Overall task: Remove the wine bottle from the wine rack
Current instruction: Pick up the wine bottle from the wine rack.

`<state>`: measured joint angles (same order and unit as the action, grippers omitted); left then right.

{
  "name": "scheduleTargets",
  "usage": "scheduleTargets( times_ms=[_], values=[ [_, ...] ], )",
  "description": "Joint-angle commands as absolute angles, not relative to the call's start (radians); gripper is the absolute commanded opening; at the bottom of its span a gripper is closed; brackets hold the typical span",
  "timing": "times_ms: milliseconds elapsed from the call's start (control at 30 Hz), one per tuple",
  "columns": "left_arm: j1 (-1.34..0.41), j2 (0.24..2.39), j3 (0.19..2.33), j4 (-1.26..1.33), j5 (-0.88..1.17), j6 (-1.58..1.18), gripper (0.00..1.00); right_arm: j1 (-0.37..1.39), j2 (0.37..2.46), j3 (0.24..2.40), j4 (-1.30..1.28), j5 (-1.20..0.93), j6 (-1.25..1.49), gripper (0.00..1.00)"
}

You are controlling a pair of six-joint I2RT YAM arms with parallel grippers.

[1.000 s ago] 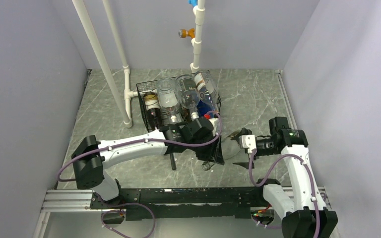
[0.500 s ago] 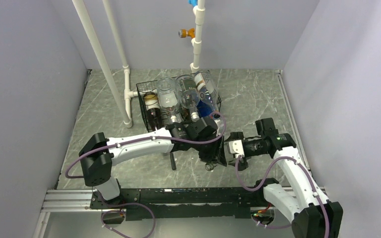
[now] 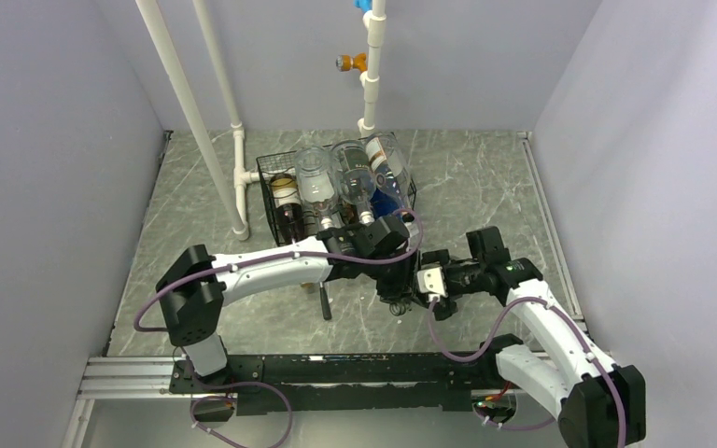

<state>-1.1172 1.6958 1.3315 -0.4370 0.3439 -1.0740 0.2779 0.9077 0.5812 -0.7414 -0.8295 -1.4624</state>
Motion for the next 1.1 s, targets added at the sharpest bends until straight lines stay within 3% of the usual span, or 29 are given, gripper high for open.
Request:
scheduleTargets(
  times_ms=[0,233,433,633,933,1067],
  values=[
    [-1.110,1.651,1.377,-0.153,0.427,-1.112,0.07,0.303,0.918,0.573,-0.673,-0.818,-1.449,0.92],
    [-1.094,1.614,1.311,-0.096,0.446,-1.144,0.19,0.304,0.920,0.584,-0.681,-0.828,-1.432,0.72],
    [-1.079,1.566,1.234,-0.040,0.461,-1.166,0.45,0.298,0.925,0.606,-0.718,-0.873,-1.429,0.60],
    [-1.067,1.533,1.171,0.037,0.489,-1.165,0.68,0.293,0.929,0.619,-0.732,-0.902,-1.415,0.55],
    [-1.059,1.518,1.138,0.066,0.547,-1.125,0.75,0.285,0.937,0.630,-0.736,-0.931,-1.389,0.54],
    [-1.057,1.465,1.087,0.089,0.523,-1.075,0.85,0.280,0.946,0.647,-0.751,-0.968,-1.373,0.54]
  ],
)
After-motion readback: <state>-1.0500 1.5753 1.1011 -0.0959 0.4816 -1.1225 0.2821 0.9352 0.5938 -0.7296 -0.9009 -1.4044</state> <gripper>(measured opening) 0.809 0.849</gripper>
